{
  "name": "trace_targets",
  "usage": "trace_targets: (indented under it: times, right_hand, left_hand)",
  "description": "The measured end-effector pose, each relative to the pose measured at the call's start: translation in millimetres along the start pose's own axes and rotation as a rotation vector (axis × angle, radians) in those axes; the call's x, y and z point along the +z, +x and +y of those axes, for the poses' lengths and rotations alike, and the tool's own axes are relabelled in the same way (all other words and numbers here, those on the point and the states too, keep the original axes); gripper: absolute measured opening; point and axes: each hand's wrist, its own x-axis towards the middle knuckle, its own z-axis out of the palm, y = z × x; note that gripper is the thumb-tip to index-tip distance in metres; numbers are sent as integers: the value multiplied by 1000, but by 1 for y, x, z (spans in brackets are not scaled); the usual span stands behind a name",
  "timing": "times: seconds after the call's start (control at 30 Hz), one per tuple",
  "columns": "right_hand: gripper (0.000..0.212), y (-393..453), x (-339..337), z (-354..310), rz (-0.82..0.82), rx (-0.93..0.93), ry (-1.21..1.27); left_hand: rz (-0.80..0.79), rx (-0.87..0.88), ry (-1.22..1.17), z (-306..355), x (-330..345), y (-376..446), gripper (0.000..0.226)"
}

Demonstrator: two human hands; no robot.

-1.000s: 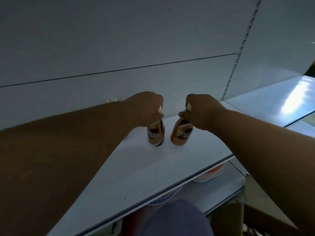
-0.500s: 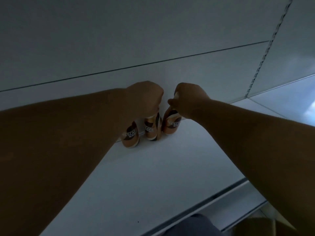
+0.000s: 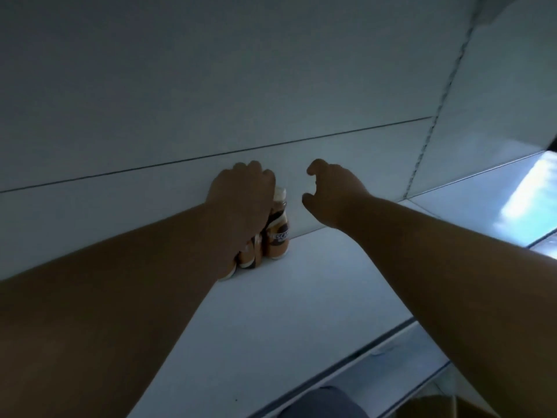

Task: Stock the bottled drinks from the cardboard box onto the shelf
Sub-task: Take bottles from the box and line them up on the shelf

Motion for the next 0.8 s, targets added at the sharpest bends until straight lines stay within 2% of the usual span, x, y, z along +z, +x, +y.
trace_targets:
  times: [0.13,0.3,0.43,0.57,0.8]
  right_hand:
    - [53,-68,-53,30,86,-6,-157]
    - [51,-186,-95,109,40,231,-340]
    - [49,-274,-98,175,-14,412,-401]
    - [47,-332,-77,237,-36,549,-464]
    - [39,-390,-2,347,-171,744,-397]
  left_hand:
    - [24,105,-273,54,-14,-19,30]
    - [-96,320,-522,186,-9,-64,30]
    - [-205,513,-525,303,10,-106,33]
    - [-236,680,-440,401,34,-138,45]
    - [-433,785,-397,509,116,-173,35]
